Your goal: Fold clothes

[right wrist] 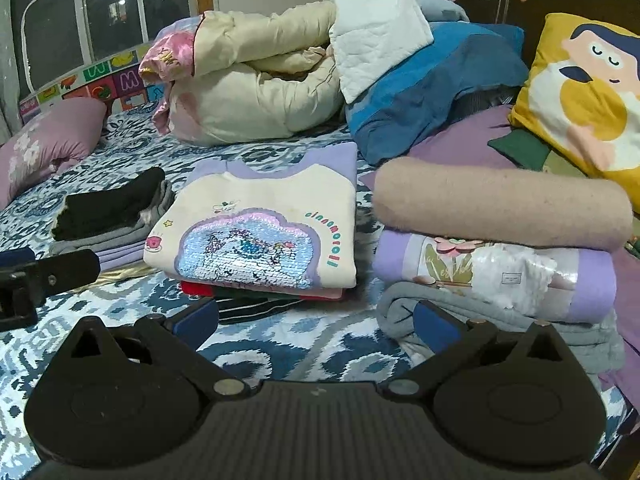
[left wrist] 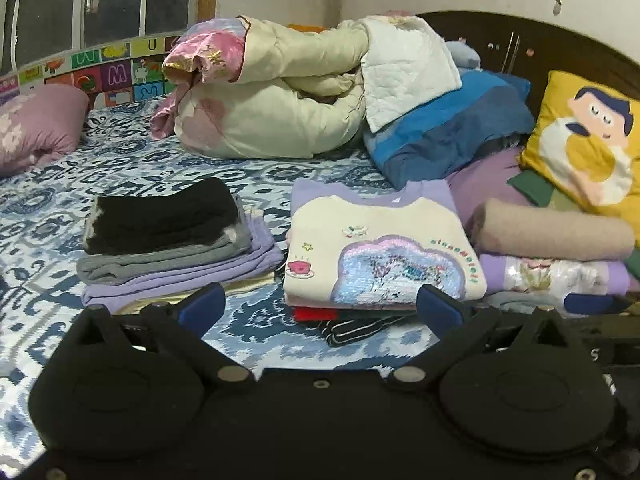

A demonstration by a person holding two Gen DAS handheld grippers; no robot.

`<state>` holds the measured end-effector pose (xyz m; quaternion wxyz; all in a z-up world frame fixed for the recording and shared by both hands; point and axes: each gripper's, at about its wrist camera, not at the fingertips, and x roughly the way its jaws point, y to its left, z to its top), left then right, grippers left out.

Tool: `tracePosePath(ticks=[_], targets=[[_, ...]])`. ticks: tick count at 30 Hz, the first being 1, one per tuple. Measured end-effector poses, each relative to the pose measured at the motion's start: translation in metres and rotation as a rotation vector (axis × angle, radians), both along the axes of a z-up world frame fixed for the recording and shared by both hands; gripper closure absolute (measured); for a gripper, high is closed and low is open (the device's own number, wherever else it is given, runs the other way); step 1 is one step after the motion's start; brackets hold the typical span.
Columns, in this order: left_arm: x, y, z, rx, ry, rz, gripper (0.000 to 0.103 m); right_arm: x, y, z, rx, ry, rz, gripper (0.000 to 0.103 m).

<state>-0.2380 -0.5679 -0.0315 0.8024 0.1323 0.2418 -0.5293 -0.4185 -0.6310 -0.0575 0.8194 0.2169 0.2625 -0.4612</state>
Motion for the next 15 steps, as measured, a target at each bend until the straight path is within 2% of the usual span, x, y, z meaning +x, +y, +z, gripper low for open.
tracePosePath(ticks=[6, 15], targets=[[-0.0052, -0.005, -0.0053, 0.022, -0.025, 0.011, 0.0, -0.0017, -0.0021, 0.0037, -0.007, -0.002, -0.002, 0.0], [-0.0068, -0.0072, -0.0053, 0.007, 0.002, 0.013, 0.0, -0.0029, -0.0045, 0.0063, -0.002, -0.008, 0.008, 0.0]])
